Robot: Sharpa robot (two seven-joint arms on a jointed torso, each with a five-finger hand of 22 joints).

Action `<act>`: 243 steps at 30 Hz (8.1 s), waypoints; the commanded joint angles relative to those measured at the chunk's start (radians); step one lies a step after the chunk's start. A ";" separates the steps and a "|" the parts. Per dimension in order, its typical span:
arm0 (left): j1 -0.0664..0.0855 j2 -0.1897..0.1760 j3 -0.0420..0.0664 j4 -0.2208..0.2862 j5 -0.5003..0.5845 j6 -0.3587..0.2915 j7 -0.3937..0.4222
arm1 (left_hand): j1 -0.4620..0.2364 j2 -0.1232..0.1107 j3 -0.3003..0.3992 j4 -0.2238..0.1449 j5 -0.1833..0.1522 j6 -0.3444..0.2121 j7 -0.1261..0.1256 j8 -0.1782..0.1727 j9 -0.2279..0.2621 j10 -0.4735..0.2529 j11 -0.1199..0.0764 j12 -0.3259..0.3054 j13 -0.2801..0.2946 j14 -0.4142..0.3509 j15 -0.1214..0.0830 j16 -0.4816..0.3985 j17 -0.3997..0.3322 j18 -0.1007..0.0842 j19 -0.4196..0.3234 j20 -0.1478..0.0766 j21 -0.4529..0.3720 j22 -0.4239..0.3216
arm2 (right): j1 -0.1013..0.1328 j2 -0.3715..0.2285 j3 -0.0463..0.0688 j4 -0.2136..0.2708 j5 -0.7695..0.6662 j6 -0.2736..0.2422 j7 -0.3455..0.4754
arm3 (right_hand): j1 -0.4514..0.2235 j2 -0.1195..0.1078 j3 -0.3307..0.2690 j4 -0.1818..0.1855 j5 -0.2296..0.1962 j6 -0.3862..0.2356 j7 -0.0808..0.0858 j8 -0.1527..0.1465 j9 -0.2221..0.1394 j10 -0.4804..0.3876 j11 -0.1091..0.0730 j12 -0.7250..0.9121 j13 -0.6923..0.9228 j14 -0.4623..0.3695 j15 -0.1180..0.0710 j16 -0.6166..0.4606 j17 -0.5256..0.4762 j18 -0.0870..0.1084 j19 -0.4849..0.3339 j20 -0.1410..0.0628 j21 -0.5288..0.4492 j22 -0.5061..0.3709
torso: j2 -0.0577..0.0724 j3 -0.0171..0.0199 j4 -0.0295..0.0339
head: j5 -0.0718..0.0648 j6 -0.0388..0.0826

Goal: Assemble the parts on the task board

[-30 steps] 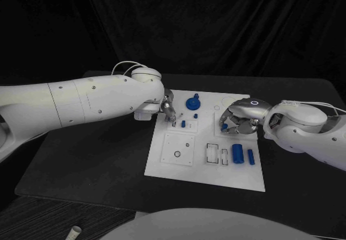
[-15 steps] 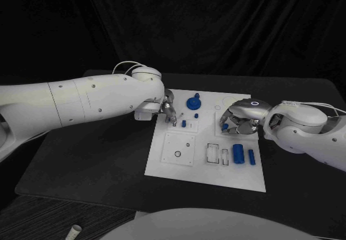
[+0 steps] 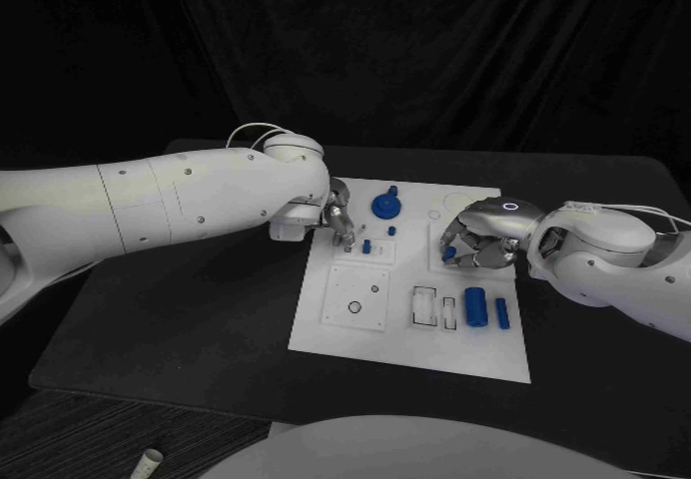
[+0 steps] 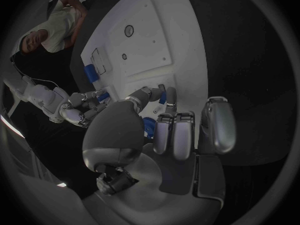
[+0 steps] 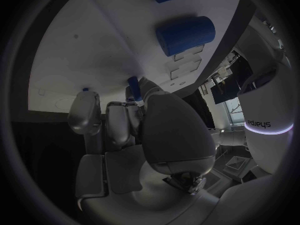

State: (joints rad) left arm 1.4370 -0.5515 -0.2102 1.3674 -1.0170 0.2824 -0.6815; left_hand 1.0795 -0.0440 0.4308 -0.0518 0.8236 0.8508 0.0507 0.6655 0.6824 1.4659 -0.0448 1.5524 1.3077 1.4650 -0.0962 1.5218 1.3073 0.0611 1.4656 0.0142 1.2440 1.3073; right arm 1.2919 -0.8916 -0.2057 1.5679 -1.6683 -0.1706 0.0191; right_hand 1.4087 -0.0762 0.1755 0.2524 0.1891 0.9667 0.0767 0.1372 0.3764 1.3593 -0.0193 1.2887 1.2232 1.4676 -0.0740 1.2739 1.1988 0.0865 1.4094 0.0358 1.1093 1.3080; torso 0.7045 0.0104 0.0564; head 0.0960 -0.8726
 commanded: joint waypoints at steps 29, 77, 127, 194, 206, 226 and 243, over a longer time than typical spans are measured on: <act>0.043 -0.033 0.000 0.039 0.011 -0.047 0.067 | -0.003 0.023 0.114 -0.078 -0.074 -0.009 -0.017 0.025 -0.023 0.103 -0.009 0.010 0.259 0.099 -0.012 0.015 0.240 -0.001 0.013 -0.011 0.012 0.184 | -0.002 -0.005 0.000 0.004 -0.002 0.002 -0.020 | 0.010 0.000 0.001 -0.006 0.004 0.004 0.002 -0.004 -0.002 -0.007 0.002 -0.008 -0.042 0.000 -0.003 -0.007 -0.002 0.007 -0.010 0.000 -0.008 0.124 | 0.000 -0.0012 0.0012 | 0.006 0.000; 0.075 0.067 -0.001 -0.164 0.213 0.222 -0.020 | -0.093 0.040 0.213 -0.121 -0.136 -0.038 -0.016 0.090 -0.019 0.105 -0.001 0.018 0.263 0.106 -0.004 0.049 0.264 -0.016 0.033 -0.004 0.104 0.205 | -0.002 -0.005 0.000 0.018 -0.002 -0.035 0.008 | 0.014 0.003 0.005 -0.010 0.011 0.009 0.002 -0.002 -0.001 -0.004 0.002 -0.008 -0.040 0.002 -0.003 -0.009 -0.002 0.006 -0.007 0.000 -0.009 0.123 | 0.004 -0.0007 -0.0017 | 0.001 0.000; 0.038 0.098 -0.001 -0.213 0.306 0.271 -0.045 | -0.112 0.057 0.259 -0.155 -0.249 -0.014 -0.016 0.048 0.002 0.105 -0.003 0.018 0.263 0.106 -0.005 0.049 0.264 -0.017 0.031 -0.005 0.109 0.205 | -0.002 0.004 0.000 0.011 -0.002 -0.021 0.004 | 0.016 0.004 0.007 -0.011 0.014 0.008 0.003 -0.002 -0.001 -0.004 0.002 -0.010 -0.042 0.002 -0.003 -0.012 -0.003 0.006 -0.007 0.000 -0.013 0.122 | 0.000 -0.0001 -0.0009 | -0.002 0.000; 0.028 0.121 -0.001 -0.242 0.233 0.298 -0.029 | -0.112 0.054 0.264 -0.162 -0.245 -0.010 -0.014 0.041 0.006 0.105 -0.004 0.018 0.263 0.106 -0.006 0.049 0.264 -0.017 0.031 -0.005 0.110 0.205 | -0.002 0.003 0.000 0.014 -0.002 -0.010 0.002 | 0.016 0.004 0.008 -0.012 0.016 0.007 0.003 -0.003 -0.001 -0.004 0.003 -0.012 -0.043 0.003 -0.003 -0.014 -0.004 0.007 -0.007 0.000 -0.016 0.121 | 0.000 -0.0004 -0.0004 | -0.002 0.000; 0.026 0.128 -0.001 -0.247 0.233 0.305 -0.027 | -0.113 0.053 0.264 -0.163 -0.246 -0.009 -0.014 0.040 0.006 0.105 -0.004 0.018 0.263 0.106 -0.006 0.049 0.264 -0.016 0.030 -0.005 0.108 0.205 | -0.002 0.004 0.000 0.014 -0.002 -0.006 0.000 | 0.017 0.005 0.009 -0.013 0.016 0.007 0.003 -0.003 -0.001 -0.004 0.003 -0.013 -0.044 0.003 -0.003 -0.015 -0.006 0.007 -0.007 0.000 -0.018 0.120 | -0.001 0.0011 -0.0003 | -0.002 0.000; 0.015 0.142 -0.001 -0.264 0.233 0.301 -0.022 | -0.113 0.054 0.264 -0.163 -0.249 -0.007 -0.015 0.038 0.007 0.105 -0.003 0.018 0.263 0.106 -0.006 0.049 0.264 -0.016 0.030 -0.005 0.106 0.204 | -0.002 0.003 0.000 0.013 -0.002 -0.006 -0.001 | 0.018 0.005 0.010 -0.013 0.017 0.008 0.003 -0.003 -0.002 -0.004 0.003 -0.014 -0.044 0.003 -0.003 -0.015 -0.005 0.007 -0.007 0.000 -0.019 0.120 | 0.000 0.0001 -0.0003 | -0.003 0.000; 0.012 0.148 -0.001 -0.267 0.233 0.300 -0.023 | -0.113 0.056 0.265 -0.164 -0.255 -0.006 -0.015 0.032 0.007 0.105 -0.003 0.018 0.263 0.106 -0.005 0.049 0.264 -0.015 0.028 -0.005 0.103 0.203 | -0.002 0.001 0.000 0.014 -0.002 -0.005 -0.003 | 0.018 0.005 0.010 -0.013 0.017 0.008 0.003 -0.003 -0.002 -0.004 0.003 -0.014 -0.044 0.003 -0.003 -0.015 -0.005 0.007 -0.007 0.000 -0.019 0.120 | 0.000 0.0013 0.0001 | -0.005 0.000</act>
State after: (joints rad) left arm 1.4573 -0.4062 -0.2080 1.1003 -0.7855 0.5747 -0.7022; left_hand 0.9657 -0.0021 0.5523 -0.0737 0.5680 0.8312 0.0515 0.7010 0.6898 1.4662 -0.0445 1.5673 1.3078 1.4651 -0.1034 1.5682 1.3073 0.0611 1.4657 0.0070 1.3509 1.3077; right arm 1.2916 -0.8894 -0.2058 1.5798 -1.6683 -0.1807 0.0261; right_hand 1.4147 -0.0703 0.1838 0.2441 0.2008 0.9704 0.0804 0.1372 0.3759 1.3556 -0.0155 1.2808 1.2261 1.4676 -0.0739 1.2623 1.1938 0.0862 1.4058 0.0393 1.0942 1.3073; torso 0.7041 0.0108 0.0566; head 0.0922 -0.8726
